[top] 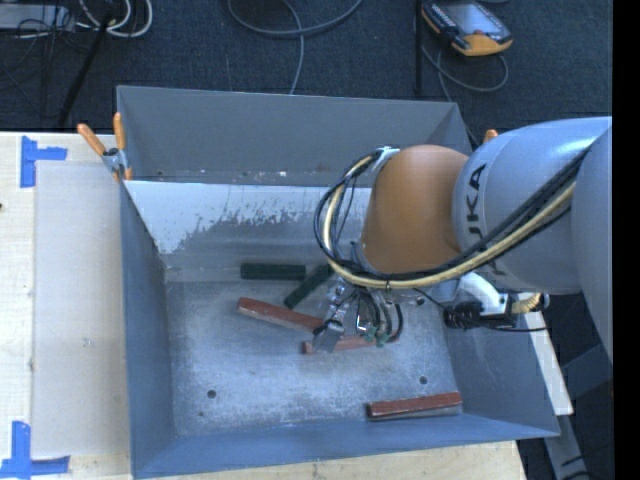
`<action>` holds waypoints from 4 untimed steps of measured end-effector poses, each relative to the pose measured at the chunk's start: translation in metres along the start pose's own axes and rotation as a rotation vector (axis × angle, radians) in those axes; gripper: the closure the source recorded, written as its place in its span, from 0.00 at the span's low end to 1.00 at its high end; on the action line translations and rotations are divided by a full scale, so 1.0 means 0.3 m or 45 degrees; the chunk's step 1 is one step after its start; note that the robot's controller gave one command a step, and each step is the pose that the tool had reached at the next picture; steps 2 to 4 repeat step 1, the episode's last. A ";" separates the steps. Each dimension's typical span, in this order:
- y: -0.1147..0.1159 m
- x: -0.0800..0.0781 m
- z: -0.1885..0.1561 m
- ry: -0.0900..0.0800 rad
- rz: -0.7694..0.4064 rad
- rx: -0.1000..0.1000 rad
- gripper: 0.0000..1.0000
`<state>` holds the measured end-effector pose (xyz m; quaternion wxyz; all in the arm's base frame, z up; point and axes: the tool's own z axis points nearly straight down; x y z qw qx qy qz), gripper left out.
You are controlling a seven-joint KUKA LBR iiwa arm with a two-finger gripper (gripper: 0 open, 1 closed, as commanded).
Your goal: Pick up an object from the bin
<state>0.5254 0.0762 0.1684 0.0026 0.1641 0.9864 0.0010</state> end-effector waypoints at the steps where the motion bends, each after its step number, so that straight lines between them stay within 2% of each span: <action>1: 0.000 -0.001 -0.031 0.006 -0.004 0.003 1.00; 4: 0.000 -0.001 -0.031 0.006 -0.004 0.003 1.00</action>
Offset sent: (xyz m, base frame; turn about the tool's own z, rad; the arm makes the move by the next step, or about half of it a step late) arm -0.0002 0.0001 0.0094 0.0000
